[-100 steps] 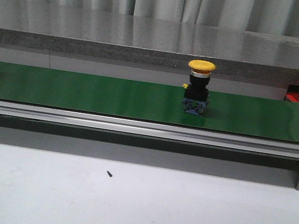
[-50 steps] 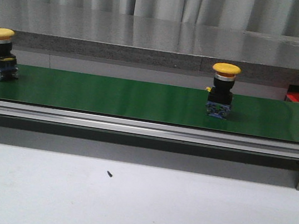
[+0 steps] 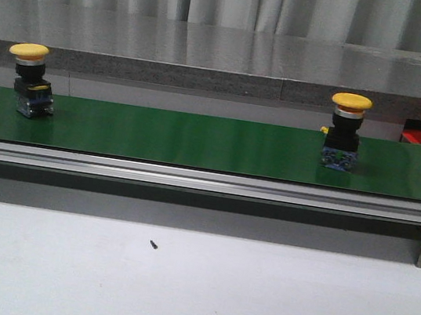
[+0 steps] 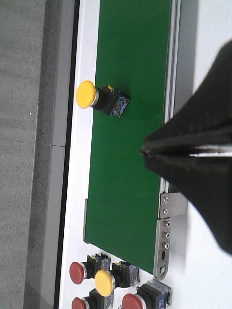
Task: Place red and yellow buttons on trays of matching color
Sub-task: 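Grasp the first yellow button at the belt's end with the right gripper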
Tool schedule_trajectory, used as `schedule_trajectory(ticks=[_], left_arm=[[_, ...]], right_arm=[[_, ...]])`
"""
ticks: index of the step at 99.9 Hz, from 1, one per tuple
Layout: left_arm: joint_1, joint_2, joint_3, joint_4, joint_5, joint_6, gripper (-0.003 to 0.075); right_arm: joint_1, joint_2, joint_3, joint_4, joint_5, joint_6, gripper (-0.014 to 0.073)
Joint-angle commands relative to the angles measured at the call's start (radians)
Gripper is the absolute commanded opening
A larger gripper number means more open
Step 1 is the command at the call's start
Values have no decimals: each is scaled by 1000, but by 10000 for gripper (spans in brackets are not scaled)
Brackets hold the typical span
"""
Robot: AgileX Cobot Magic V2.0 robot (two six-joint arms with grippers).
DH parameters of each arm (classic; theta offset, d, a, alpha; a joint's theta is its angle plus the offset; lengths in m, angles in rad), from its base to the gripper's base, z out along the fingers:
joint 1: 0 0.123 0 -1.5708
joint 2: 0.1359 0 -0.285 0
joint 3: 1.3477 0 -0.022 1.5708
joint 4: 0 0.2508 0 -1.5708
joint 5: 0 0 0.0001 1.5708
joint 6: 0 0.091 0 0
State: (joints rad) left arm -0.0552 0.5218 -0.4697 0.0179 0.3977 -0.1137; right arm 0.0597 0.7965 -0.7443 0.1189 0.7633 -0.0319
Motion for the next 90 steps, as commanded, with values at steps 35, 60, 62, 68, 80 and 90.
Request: schedule_trajectory(ticks=[35,60,62,68,80,90], left_arm=[[-6,2,-29,-7,-78,-9,-19],[-6,2,-29,-7,-78,-9,-19],[-6,2,-29,-7,-78,-9,-20],[-6,2,-29,-7,-78,-9,-20],[-6,3,-29,-7,-78,-9,-20],[-6,3,-29,-7,-78,-9,-20]], right_arm=[[2,260,-184,33,60,-3,344],[2,277,-203,33,-19,-3,608],[2,282,-212,33,-14,-3,608],[2,316,-246,33,2,-10,608],[2,400,-316,33,18,-46,608],[2,479,-369,33,11,-69,608]])
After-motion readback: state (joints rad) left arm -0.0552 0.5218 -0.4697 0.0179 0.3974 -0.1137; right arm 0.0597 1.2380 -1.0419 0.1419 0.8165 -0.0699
